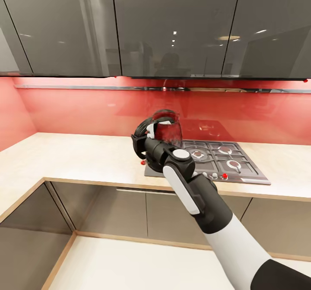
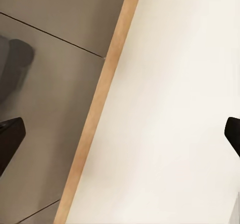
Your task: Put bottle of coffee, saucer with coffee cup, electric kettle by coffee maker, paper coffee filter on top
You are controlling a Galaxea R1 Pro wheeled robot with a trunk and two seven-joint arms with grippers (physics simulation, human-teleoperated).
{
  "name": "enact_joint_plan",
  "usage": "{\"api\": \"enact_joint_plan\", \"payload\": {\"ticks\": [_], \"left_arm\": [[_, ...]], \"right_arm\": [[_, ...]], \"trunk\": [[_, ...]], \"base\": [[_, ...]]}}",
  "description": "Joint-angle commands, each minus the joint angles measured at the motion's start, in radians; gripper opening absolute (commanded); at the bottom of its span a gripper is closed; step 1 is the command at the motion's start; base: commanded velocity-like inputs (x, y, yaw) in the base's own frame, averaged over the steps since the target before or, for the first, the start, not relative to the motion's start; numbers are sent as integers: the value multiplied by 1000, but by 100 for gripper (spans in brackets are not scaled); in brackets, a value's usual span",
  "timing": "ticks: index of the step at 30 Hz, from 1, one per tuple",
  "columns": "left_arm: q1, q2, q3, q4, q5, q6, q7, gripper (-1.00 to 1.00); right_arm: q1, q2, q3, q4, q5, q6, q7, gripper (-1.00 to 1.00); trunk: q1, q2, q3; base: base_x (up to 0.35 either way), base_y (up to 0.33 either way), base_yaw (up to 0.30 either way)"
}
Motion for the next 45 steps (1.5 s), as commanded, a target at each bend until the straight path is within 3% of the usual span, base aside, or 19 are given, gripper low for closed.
{"api": "enact_joint_plan", "payload": {"ticks": [1,26,45], "left_arm": [[-1,-1,-8,0,9,-3,2,100],[-1,-7,-1,-1,15,-5,4,100],[-1,-7,0,-1,15,-5,3,100]], "right_arm": [[-1,-2,1,-1,-10,2,-10,-100],[0,-6,3,-1,-11,2,-10,-100],[0,-3,3,2,-9,5,-11,-100]], "trunk": [[1,-2,-2],[1,-2,-2],[1,-2,-2]], "base": [[0,0,0],[220,-133,6],[74,-76,260]]}}
